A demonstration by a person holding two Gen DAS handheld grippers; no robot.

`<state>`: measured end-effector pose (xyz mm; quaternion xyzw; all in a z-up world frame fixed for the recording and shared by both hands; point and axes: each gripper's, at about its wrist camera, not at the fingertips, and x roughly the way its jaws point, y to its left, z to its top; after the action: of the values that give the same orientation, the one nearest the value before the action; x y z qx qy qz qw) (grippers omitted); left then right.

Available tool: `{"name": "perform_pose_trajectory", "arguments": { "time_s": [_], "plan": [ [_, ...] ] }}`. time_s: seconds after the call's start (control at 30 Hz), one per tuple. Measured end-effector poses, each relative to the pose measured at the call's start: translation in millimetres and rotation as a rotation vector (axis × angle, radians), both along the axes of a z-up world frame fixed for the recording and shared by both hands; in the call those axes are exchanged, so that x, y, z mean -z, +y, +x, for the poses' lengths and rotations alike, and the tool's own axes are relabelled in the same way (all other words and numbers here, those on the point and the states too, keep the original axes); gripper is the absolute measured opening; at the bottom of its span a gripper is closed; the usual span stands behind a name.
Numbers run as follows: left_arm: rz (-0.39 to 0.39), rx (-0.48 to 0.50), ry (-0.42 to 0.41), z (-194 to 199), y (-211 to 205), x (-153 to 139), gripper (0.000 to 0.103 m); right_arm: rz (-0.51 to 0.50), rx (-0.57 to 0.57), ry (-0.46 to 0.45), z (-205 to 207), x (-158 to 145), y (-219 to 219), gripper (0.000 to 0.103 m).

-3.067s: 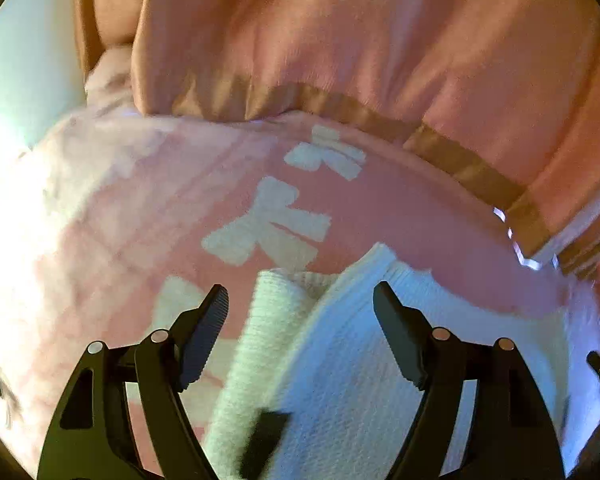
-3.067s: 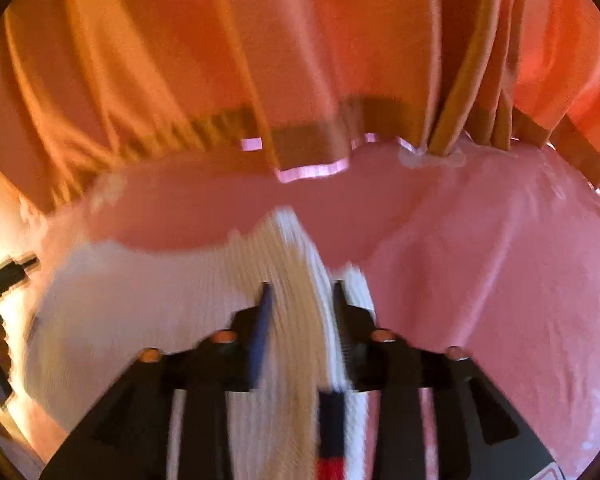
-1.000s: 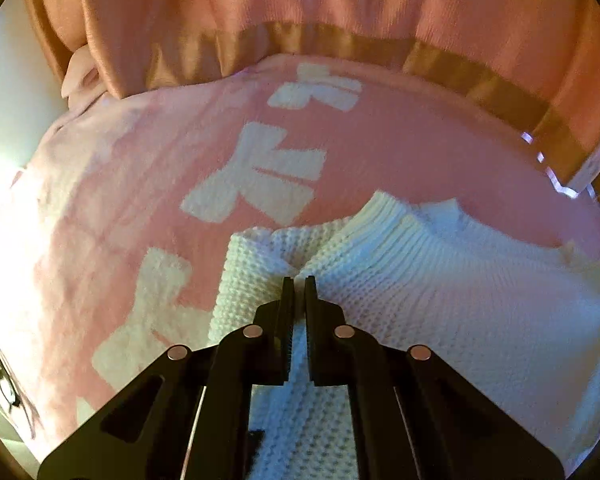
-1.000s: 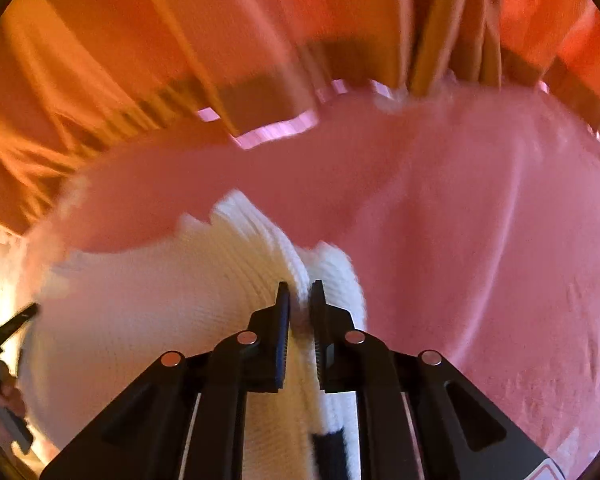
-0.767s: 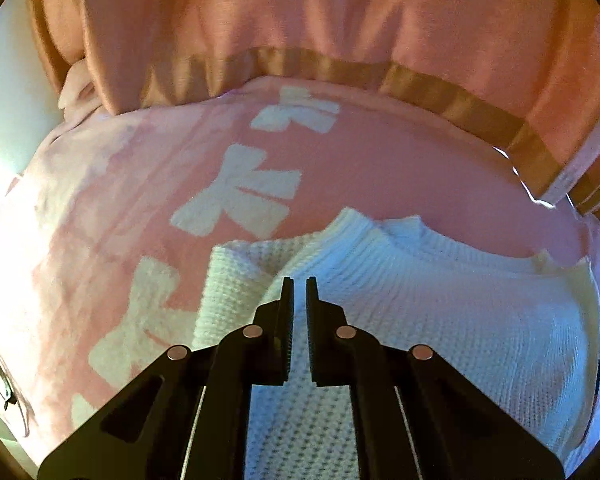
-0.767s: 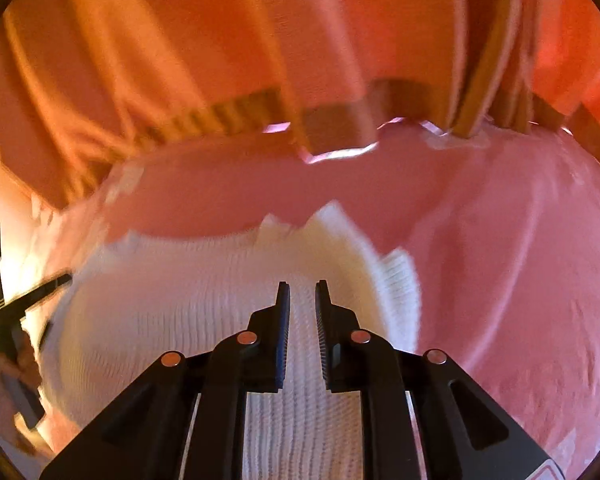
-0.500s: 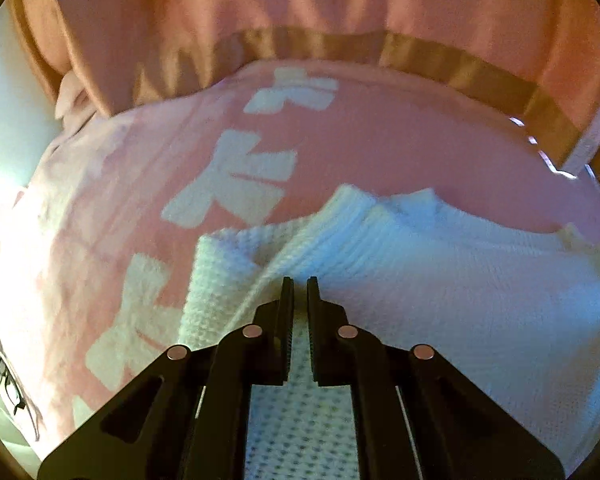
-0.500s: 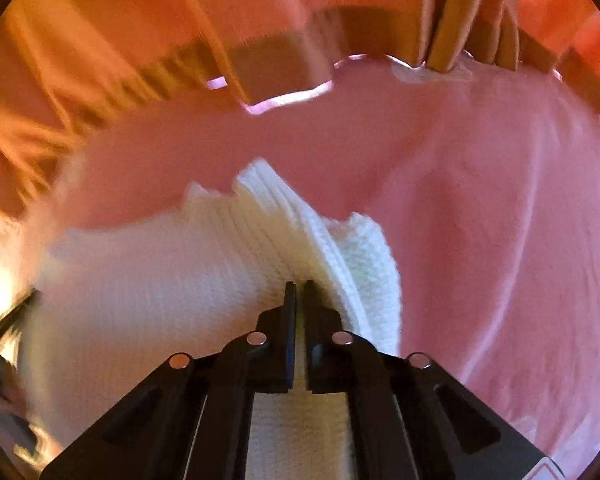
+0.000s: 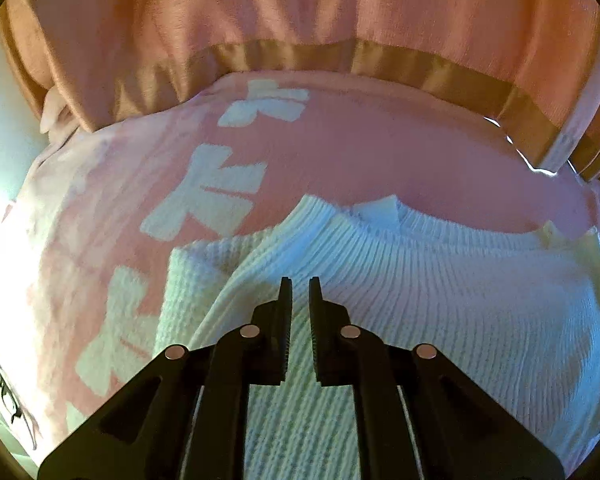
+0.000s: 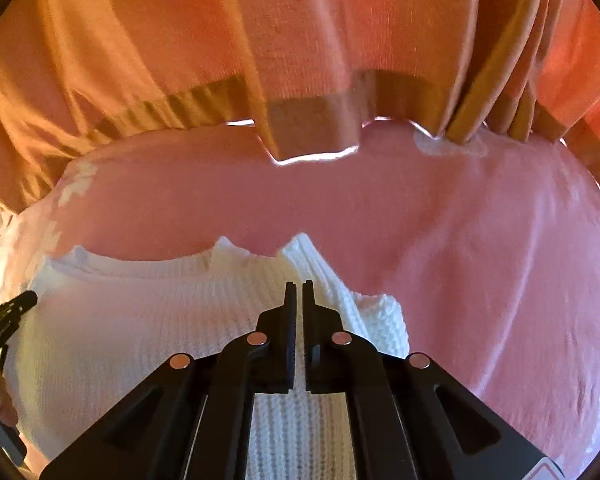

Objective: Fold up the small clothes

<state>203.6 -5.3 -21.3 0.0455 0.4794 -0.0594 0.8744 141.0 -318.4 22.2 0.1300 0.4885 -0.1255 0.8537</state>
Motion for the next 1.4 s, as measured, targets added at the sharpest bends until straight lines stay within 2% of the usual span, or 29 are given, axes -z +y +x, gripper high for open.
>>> {"name": "perform_pose_trajectory", "arguments": {
  "time_s": [0.07,0.13,0.2,0.3,0.37,0.43,0.53,0.57,0.63,0.7,0.77,0.9,1.0,1.17,1.3,1.4],
  "plan": [
    [0.023,0.001,0.006,13.4,-3.4,9.2,0.010,0.003,0.026,0.058,5.0,22.3,-10.4,0.000],
    [0.034,-0.013,0.031,22.9,-2.7,20.2,0.010,0.052,0.035,0.034,2.3,36.7,-23.6,0.000],
    [0.047,-0.018,0.009,25.2,-5.4,21.4,0.008,0.080,0.043,0.043,5.5,33.8,-28.6,0.000],
    [0.123,0.030,-0.015,24.1,-16.2,20.6,0.008,0.077,0.042,0.008,6.4,15.5,-25.5,0.000],
    [0.107,0.024,-0.008,24.1,-13.8,19.0,0.008,0.033,0.027,0.007,5.3,13.2,-20.2,0.000],
    [0.076,0.008,0.005,23.4,-10.5,15.2,0.009,0.007,0.031,0.078,7.2,32.4,-23.1,0.000],
    [0.039,0.002,0.006,13.1,-7.5,2.8,0.011,-0.014,0.037,0.068,-0.7,14.9,-19.7,0.000],
    [0.035,0.012,-0.009,6.3,-6.0,-4.1,0.011,-0.029,0.013,0.037,-4.4,-0.6,-11.3,0.005],
    [0.043,0.034,-0.038,-8.0,-2.1,-15.7,0.011,-0.029,-0.064,-0.020,-17.6,-27.6,9.9,0.008],
    [0.046,0.067,-0.060,-26.8,2.3,-25.8,0.023,-0.006,-0.151,-0.042,-34.4,-42.4,34.7,0.008],
    [0.046,0.094,-0.069,-43.6,5.5,-31.0,0.026,-0.006,-0.213,-0.034,-39.4,-47.0,56.4,0.008],
    [0.043,0.168,-0.051,-76.1,0.3,-31.1,0.026,0.053,-0.331,-0.015,-39.2,-40.1,111.5,0.008],
    [0.034,0.189,-0.033,-85.7,-5.9,-27.5,0.026,0.021,-0.376,-0.020,-28.5,-35.5,141.8,0.008],
    [0.047,0.188,0.006,-87.5,-8.4,-13.9,0.027,0.054,-0.361,-0.019,-0.1,-23.9,153.2,0.008],
    [0.053,0.207,0.006,-88.8,-8.7,-13.1,0.027,-0.007,-0.397,0.047,26.4,11.9,166.1,0.008],
    [0.041,0.205,0.015,-87.8,-5.0,-13.0,0.027,-0.006,-0.401,0.037,24.4,1.3,165.1,0.007]
  ]
}}
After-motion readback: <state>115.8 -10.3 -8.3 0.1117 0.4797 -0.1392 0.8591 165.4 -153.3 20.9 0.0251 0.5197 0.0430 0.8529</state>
